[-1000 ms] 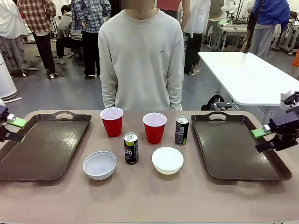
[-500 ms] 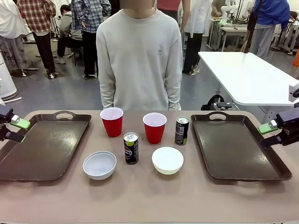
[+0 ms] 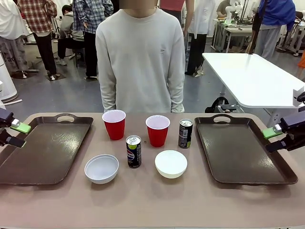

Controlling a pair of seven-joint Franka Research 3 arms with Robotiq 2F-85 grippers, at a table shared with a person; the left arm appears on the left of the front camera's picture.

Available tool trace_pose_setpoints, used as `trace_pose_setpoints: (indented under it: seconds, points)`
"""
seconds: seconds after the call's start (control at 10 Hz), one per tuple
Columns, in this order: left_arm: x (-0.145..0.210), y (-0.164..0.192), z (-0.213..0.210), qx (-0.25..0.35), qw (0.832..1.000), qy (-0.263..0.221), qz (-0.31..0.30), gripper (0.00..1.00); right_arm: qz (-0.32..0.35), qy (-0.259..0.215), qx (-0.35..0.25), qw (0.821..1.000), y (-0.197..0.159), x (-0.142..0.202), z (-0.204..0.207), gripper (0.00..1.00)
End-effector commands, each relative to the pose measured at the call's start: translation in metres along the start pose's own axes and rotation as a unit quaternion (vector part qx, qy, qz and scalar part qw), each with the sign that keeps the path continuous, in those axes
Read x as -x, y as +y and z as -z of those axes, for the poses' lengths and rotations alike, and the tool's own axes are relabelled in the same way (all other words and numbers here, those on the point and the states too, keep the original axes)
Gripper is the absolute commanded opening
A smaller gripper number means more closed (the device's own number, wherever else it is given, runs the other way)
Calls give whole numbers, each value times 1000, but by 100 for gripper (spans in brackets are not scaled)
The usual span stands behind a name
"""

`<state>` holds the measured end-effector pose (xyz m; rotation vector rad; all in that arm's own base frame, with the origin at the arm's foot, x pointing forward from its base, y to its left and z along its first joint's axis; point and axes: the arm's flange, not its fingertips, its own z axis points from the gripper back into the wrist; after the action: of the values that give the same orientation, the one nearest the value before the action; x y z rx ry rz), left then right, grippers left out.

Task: Prepare tableware on both trays.
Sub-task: Pick up a Picnic Bowl from the table and place it on a Handle tray.

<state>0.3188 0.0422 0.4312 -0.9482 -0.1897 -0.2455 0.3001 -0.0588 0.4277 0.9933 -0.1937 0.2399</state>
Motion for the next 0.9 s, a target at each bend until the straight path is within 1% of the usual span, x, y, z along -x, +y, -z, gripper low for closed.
trace_pose_setpoints:
  seconds: [0.0, 0.8]
  points:
    - [0, 2, -1, 11, 1000, -5, 6, 100, -2, -2, -7, 1000, -1, 0, 0, 100]
    - [0, 2, -1, 11, 1000, -5, 6, 100, -2, -2, -7, 1000, -1, 0, 0, 100]
